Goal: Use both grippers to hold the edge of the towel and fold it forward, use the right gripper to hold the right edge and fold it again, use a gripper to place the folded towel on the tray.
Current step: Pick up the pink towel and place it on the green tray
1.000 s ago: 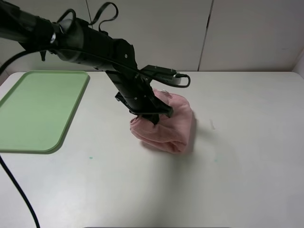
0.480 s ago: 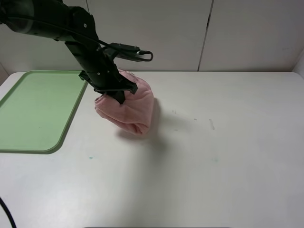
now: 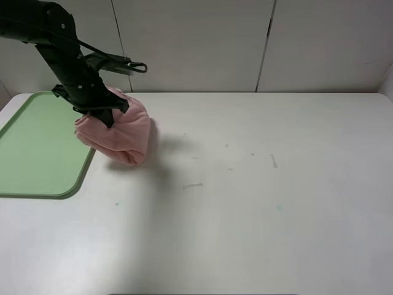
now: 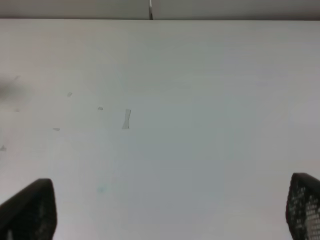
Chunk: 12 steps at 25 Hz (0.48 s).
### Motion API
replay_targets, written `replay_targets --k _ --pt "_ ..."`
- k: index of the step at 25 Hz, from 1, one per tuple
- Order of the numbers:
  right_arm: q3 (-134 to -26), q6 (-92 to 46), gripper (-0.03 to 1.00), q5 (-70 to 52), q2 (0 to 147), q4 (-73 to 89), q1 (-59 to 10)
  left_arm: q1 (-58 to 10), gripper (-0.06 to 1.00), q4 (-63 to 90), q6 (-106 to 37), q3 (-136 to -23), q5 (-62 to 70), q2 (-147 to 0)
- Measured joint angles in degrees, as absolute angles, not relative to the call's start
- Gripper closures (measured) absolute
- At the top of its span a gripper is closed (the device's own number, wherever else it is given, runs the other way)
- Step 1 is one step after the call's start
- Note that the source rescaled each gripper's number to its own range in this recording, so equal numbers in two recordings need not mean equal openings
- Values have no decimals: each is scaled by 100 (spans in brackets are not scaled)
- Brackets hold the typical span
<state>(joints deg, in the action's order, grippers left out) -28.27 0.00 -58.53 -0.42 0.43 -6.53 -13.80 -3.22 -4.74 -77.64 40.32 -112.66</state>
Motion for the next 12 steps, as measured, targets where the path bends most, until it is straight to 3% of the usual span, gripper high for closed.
replay_targets --k 12 --pt "-2827 0 -3 -5853 -42 43 -653 -260 71 -749 -431 -7763 4162 -11266"
